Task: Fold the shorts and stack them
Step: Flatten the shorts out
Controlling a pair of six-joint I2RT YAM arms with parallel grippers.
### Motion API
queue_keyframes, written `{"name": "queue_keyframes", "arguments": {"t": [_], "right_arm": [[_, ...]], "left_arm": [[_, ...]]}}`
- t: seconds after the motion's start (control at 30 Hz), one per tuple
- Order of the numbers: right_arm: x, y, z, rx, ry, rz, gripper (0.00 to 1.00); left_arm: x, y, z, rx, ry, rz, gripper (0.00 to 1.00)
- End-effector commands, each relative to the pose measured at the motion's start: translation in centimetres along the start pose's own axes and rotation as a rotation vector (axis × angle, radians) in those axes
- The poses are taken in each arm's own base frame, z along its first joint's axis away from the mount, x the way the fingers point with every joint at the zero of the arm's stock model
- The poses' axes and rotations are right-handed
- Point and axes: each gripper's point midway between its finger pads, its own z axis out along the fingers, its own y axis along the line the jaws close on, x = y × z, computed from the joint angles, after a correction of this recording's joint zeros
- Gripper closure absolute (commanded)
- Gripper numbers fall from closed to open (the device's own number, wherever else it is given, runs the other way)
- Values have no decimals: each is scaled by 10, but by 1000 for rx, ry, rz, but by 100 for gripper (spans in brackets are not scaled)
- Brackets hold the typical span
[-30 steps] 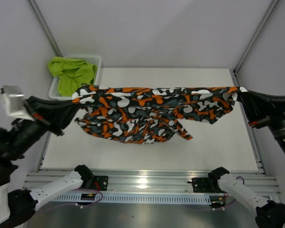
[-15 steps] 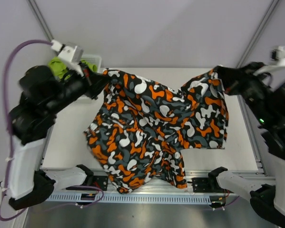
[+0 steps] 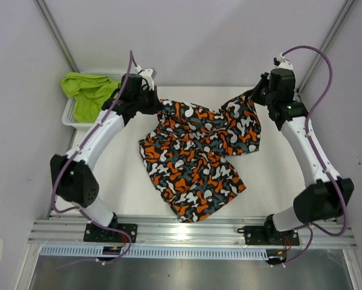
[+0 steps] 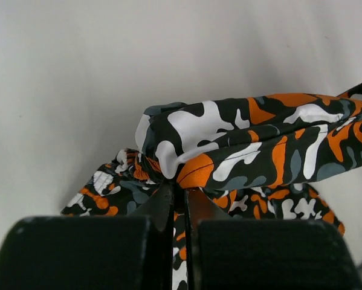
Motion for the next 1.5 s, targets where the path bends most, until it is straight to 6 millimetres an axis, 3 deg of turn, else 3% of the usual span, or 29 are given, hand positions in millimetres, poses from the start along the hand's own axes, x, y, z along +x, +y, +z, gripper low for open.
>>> {"name": "queue_keyframes", "arguments": {"t": [0.0,0.03,0.07,0.1,0.13,0.17,0.2,0.23,0.27,0.3,0.33,0.37,0.43,0.47,0.5,0.53,0.57,0.6,0.63,0.67,0.77,0.8,0.83,0.9,0.93,1.0,1.13,1.27,1.47], "right_arm": [[-24,-1,50,-40,-102,86,100],[-39,-6,60,-34,-133,98,100],[-44,-12,72,-18,-135,104,100],[-30,-28,104,37,-103,115,100],[-60,-34,111,53,-160,128,100],[-67,-45,123,79,-172,147,100],[-75,-53,137,97,-187,179,100],[-54,-73,175,131,-138,197,100],[-93,-77,176,137,-202,219,66],[-96,-80,188,153,-199,234,36],[-53,-122,220,260,-71,263,17],[-103,-109,206,230,-172,265,1],[-92,-119,208,281,-134,248,0],[-96,-114,198,267,-121,243,1],[-59,-121,206,285,-22,238,0],[-62,-111,205,232,-46,224,0],[-84,-84,171,149,-89,212,1],[-20,-96,176,187,31,207,2],[-18,-74,168,144,-1,181,2],[-31,-59,139,119,-44,140,4],[31,-37,119,101,76,29,7],[31,-25,101,76,73,10,9],[67,-13,94,50,141,-23,10],[80,7,69,-2,141,-80,17],[115,26,58,-39,191,-124,19],[141,67,30,-102,184,-208,22],[196,91,-3,-127,241,-344,29],[268,120,-47,-258,364,-494,38],[344,119,-87,-327,492,-646,42]], "left_arm": [[-71,11,19,-23,-212,12,100],[-56,27,53,-54,-150,-3,100],[-55,37,67,-74,-129,-13,100],[-100,31,65,-63,-218,-1,100],[-79,51,105,-99,-142,-19,100],[-107,54,110,-109,-199,-25,100],[-111,61,124,-120,-202,-34,100],[-138,60,126,-109,-264,-38,93],[-145,74,148,-130,-291,-86,69],[-150,81,154,-145,-308,-111,38],[-169,82,147,-147,-358,-122,1],[-172,93,143,-186,-374,-154,1],[-177,95,130,-191,-394,-148,1],[-164,98,131,-203,-365,-144,1],[-183,92,101,-221,-422,-139,1],[-169,96,100,-238,-389,-148,1],[-156,98,99,-244,-357,-156,1],[-151,91,87,-228,-345,-161,1],[-148,88,81,-221,-341,-168,1],[-112,97,91,-242,-265,-199,1],[-113,87,65,-193,-301,-233,1],[-80,97,73,-213,-240,-253,1],[-82,94,61,-198,-257,-258,1],[-46,109,63,-221,-208,-299,1],[-49,108,53,-208,-227,-305,1],[-18,118,54,-217,-194,-342,1],[21,127,57,-234,-136,-377,1],[38,130,52,-240,-128,-396,1],[63,140,49,-237,-121,-460,1]]}}
